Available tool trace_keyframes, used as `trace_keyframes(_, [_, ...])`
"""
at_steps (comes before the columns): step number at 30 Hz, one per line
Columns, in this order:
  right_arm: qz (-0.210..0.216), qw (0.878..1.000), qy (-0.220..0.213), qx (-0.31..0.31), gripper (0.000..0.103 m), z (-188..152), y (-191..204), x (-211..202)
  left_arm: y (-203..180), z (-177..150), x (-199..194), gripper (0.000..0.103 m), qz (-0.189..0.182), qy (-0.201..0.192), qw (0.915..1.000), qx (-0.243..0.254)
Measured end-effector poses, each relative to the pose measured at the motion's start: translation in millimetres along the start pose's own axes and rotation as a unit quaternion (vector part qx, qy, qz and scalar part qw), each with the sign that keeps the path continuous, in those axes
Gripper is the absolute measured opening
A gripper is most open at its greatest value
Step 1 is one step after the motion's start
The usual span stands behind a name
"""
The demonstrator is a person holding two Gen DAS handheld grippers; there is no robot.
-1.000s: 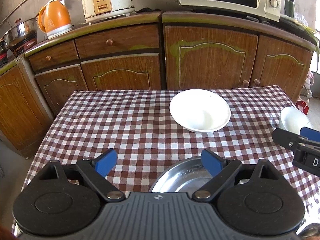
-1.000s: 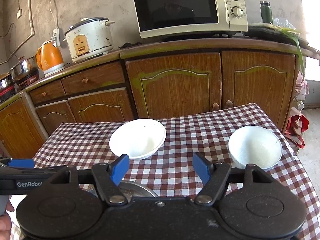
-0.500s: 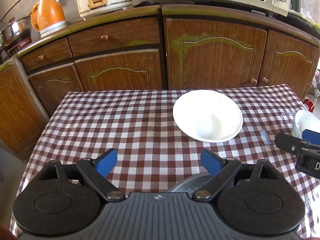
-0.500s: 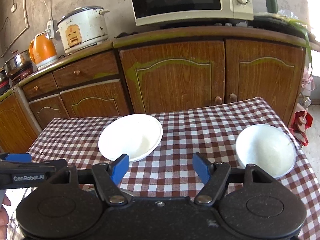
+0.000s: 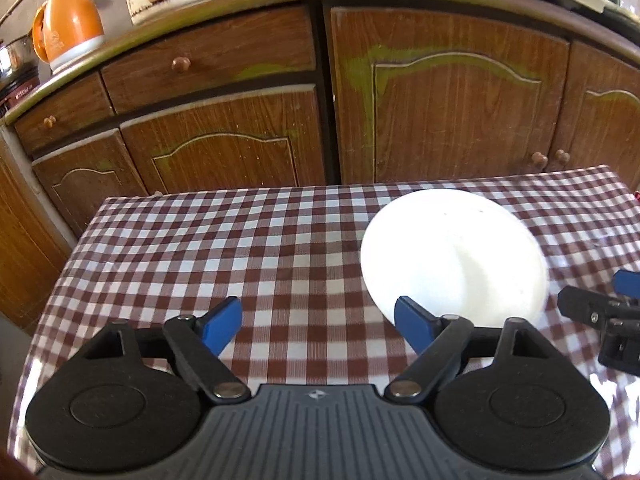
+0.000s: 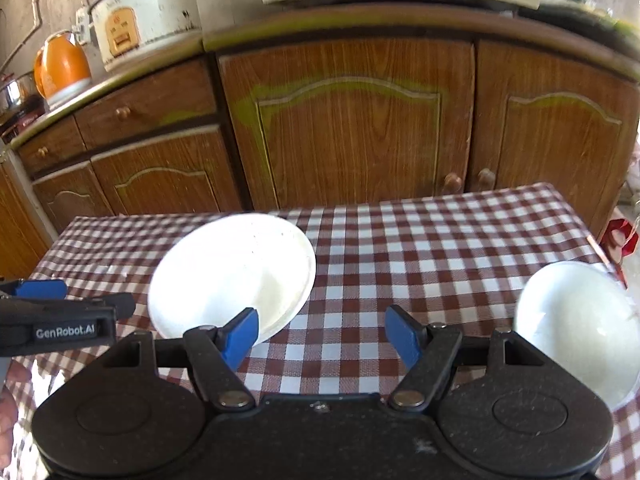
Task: Organize plates and bowls
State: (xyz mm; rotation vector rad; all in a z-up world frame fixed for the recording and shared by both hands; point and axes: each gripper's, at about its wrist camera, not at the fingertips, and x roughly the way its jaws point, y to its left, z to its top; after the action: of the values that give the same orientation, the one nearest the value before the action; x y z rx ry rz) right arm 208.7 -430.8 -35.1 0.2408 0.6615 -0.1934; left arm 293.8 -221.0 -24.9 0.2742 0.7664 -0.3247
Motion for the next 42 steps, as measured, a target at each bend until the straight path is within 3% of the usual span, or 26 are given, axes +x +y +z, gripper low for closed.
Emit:
trace_keyframes(9, [0.003,0.999,0.032,0.018,0.083,9.4,-0.7,57.9,-9.3,9.6,38.2,0.072,-0.013,0.001,0.9997,0.021])
trace_keyframes(14, [0.006,0.999,0.039,0.018,0.082,10.3,0.5,82.2,-1.1,15.5,63.9,0.073,-0.056,0.032,0.9977,-0.020])
trace_keyframes(17, [0.016,0.999,0.036,0.016,0.077,8.3,2.5,90.7,-3.3,16.9,68.1,0.066,-0.072,0.026,0.9968,-0.023])
trace_keyframes(18, [0.018,0.999,0.032,0.019,0.072,7.7,2.6,92.0,-6.6,16.2,67.4,0.060,-0.075,0.018,0.9969,-0.011])
trace_keyframes(20, [0.037,0.999,0.027,0.028,0.045,7.8,1.9,91.9,-11.2,14.8,66.4,0.045,-0.092,0.010,0.9957,-0.002])
trace_keyframes(21, [0.052,0.998,0.028,0.035,0.025,8.8,2.5,91.5,-12.2,13.8,64.8,0.034,-0.105,0.008,0.9945,0.000])
trace_keyframes(32, [0.046,0.999,0.014,0.013,0.025,2.0,20.5,56.7,1.5,-3.9,25.2,0.032,-0.104,0.000,0.9944,-0.022])
trace_keyframes(42, [0.056,0.998,-0.010,0.003,0.025,7.6,45.2,-6.3,12.7,-2.1,-41.1,0.034,-0.066,-0.026,0.9975,-0.008])
